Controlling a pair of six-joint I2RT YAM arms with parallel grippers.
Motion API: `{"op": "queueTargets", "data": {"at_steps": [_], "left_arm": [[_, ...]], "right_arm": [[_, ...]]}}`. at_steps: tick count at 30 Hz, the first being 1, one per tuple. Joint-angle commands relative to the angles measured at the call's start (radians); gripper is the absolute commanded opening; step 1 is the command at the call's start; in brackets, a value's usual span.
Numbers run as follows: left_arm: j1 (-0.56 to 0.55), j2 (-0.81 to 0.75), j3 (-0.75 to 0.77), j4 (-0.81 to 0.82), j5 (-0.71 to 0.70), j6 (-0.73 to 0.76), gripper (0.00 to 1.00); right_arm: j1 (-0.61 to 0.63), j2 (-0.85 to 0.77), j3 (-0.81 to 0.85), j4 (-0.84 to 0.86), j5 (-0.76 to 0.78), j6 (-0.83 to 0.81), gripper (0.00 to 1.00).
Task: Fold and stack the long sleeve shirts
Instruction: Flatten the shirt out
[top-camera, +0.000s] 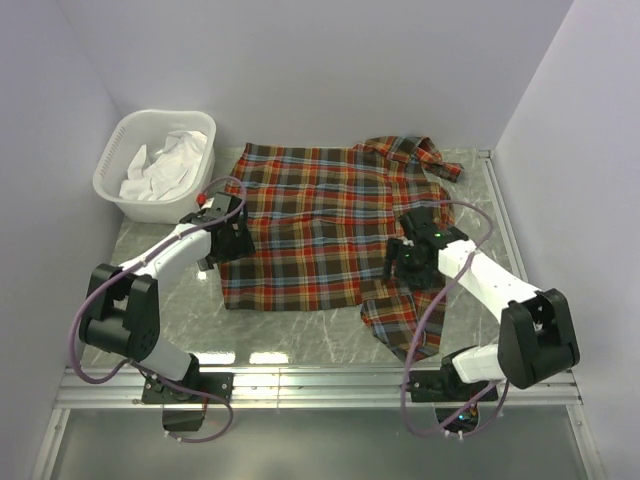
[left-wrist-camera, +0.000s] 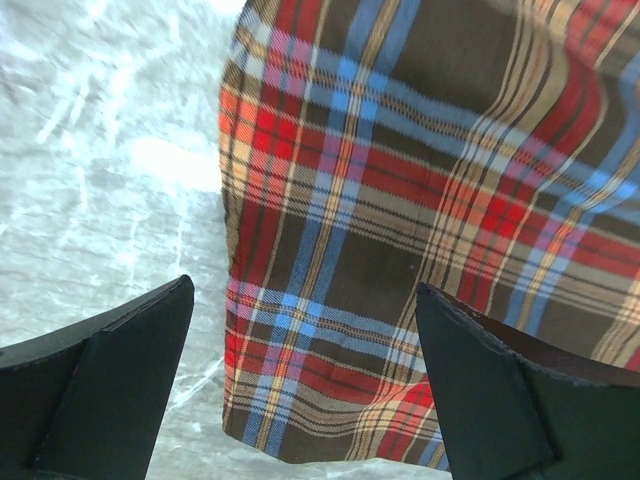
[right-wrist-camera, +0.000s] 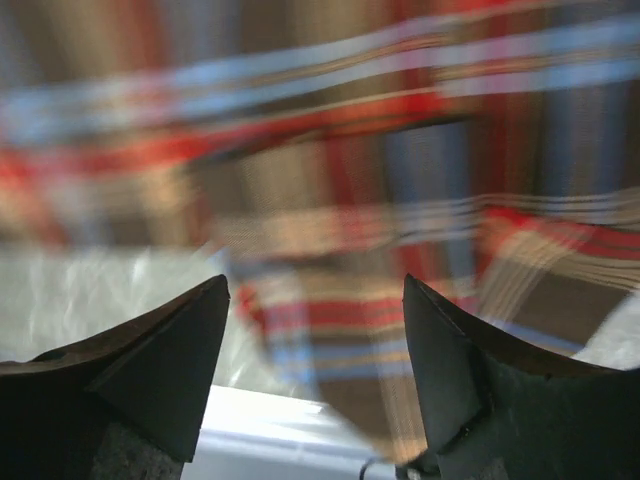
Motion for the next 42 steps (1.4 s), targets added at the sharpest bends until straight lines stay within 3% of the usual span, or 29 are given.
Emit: {"op": "queueTargets", "data": {"at_steps": [1,8,17,23,26,27,29,33,36,42], "left_arm": [[-0.010,0.020,-0.014,0.030,0.023,0.005,0.99],[-0.010,0.008,-0.022,0.035,-0.001,0.019,0.99],[-0.010,0.017,-0.024,0.029,-0.015,0.016,0.99],[-0.010,0.037,-0.014,0.024,-0.011,0.018,0.99],[-0.010,0.038,-0.016,0.026,-0.014,0.016,0.99],[-0.010,0.040,-0.016,0.026,-0.014,0.015,0.99],[-0.010,0.043,-0.016,0.023,-0.015,0.015,0.99],[-0.010,0.045,-0.014,0.021,-0.023,0.013,0.99],[-0.010,0.046,-0.013,0.021,-0.021,0.013,0.99],[-0.010,0.051,-0.010,0.021,-0.020,0.012,0.99]], "right_arm": [[-0.130,0.002,-0.067,0.167,0.062,0.078,0.79],[-0.193,0.085,-0.127,0.312,0.006,0.048,0.80],[-0.207,0.079,-0.176,0.336,-0.136,-0.014,0.66],[-0.204,0.027,-0.201,0.328,-0.210,-0.041,0.49],[-0.201,0.009,-0.205,0.311,-0.211,-0.048,0.31],[-0.198,-0.011,-0.207,0.303,-0.207,-0.050,0.19],[-0.192,-0.036,-0.198,0.273,-0.208,-0.063,0.12],[-0.147,-0.140,-0.181,0.224,-0.242,-0.088,0.10],[-0.074,-0.209,-0.181,0.221,-0.299,-0.091,0.00],[0.159,-0.214,-0.165,0.218,-0.490,-0.159,0.00]]}}
